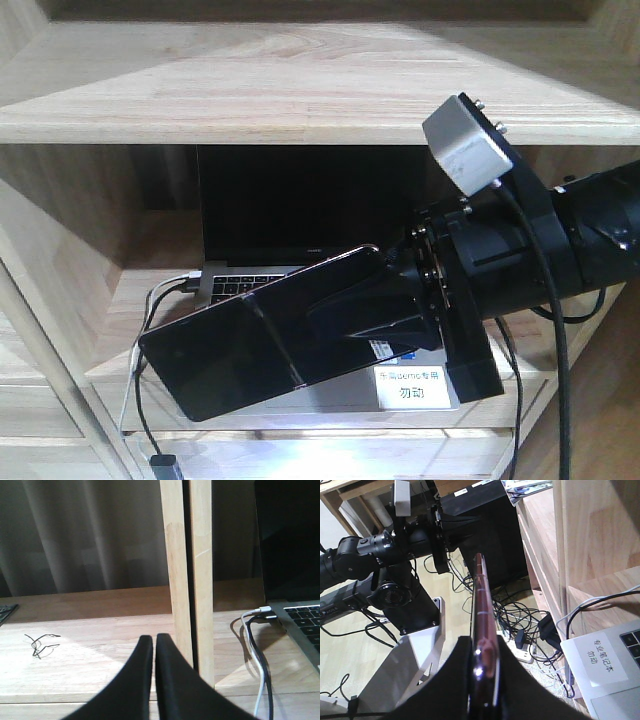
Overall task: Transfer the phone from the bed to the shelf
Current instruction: 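Raise the right gripper with the phone above the upper shelf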
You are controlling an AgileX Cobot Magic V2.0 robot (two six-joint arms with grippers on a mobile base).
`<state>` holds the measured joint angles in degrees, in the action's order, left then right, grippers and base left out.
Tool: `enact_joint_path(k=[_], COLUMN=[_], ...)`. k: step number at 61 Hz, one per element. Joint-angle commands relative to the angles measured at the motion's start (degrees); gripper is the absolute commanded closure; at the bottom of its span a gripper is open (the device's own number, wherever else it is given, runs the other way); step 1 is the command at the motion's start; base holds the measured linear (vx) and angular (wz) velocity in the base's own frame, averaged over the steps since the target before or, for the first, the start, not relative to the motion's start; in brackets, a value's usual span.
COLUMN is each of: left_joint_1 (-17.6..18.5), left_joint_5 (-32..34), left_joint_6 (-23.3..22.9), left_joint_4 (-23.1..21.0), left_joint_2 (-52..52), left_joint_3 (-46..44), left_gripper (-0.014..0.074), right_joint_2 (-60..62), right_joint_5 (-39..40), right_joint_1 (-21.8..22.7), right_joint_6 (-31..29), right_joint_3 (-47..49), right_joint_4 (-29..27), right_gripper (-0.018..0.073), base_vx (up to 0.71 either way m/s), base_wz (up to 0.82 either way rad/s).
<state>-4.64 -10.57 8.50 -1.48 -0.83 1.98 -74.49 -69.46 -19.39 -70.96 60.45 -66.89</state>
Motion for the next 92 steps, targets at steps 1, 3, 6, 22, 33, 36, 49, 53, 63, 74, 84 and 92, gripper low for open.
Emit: enact_joint_path(k=[1,3,6,22,33,36,49,53,63,74,84,92], left_joint_1=[0.1,0.1,0.1,0.1,0.1,0.1,0.1,0.1,0.1,0.1,0.1,0.1], left_joint_5=[4.1,4.1,4.1,4.1,4.1,4.1,4.1,4.1,4.1,4.1,4.1,4.1], left_joint_6=[-0.3,-0.3,-0.3,-0.3,-0.3,-0.3,-0.3,-0.3,-0.3,-0.3,-0.3,-0.3], left_joint_4=[-0.5,-0.5,-0.5,-0.5,-0.5,-0.5,-0.5,-0.5,-0.5,-0.5,-0.5,-0.5], left_joint_2=[-0.6,-0.6,-0.6,-0.6,-0.6,-0.6,-0.6,-0.6,-0.6,-0.6,-0.6,-0.6], left_joint_3=[-1.3,-1.3,-1.3,-1.3,-1.3,-1.3,-1.3,-1.3,-1.3,-1.3,-1.3,-1.3], left_gripper=[0.0595,0.0595,0.0595,0.0595,0.0595,0.0595,0.0595,0.0595,0.0595,0.0595,0.0595,0.0595], right_joint_2=[1.7,1.7,1.7,1.7,1.7,1.7,1.7,1.7,1.7,1.7,1.7,1.7], right_joint_5=[-4.2,-4.2,-4.2,-4.2,-4.2,-4.2,-4.2,-4.2,-4.1,-4.1,-3.3,-0.9], right_joint_1=[0.2,0.2,0.2,0.2,0.2,0.2,0.2,0.2,0.2,0.2,0.2,0.2], right_joint_6=[-0.4,-0.4,-0.4,-0.4,-0.4,-0.4,-0.4,-0.4,-0.5,0.1,2.1,3.2], right_joint_3=[1.6,1.6,1.6,1.6,1.6,1.6,1.6,1.6,1.8,4.6,11.0,17.1], right_joint_4=[-5.1,-5.1,-5.1,-5.1,-5.4,-5.6,-5.6,-5.6,-5.8,-6.3,-6.4,-6.4], right_gripper=[0.0561,0.0561,0.0561,0.0561,0.0561,0.0561,0.0561,0.0561,0.0561,0.0561,0.0561,0.0561], base_vx=[0.00,0.00,0.00,0.00,0.00,0.00,0.00,0.00,0.00,0.00,0.00,0.00], base_wz=[0.00,0.00,0.00,0.00,0.00,0.00,0.00,0.00,0.00,0.00,0.00,0.00])
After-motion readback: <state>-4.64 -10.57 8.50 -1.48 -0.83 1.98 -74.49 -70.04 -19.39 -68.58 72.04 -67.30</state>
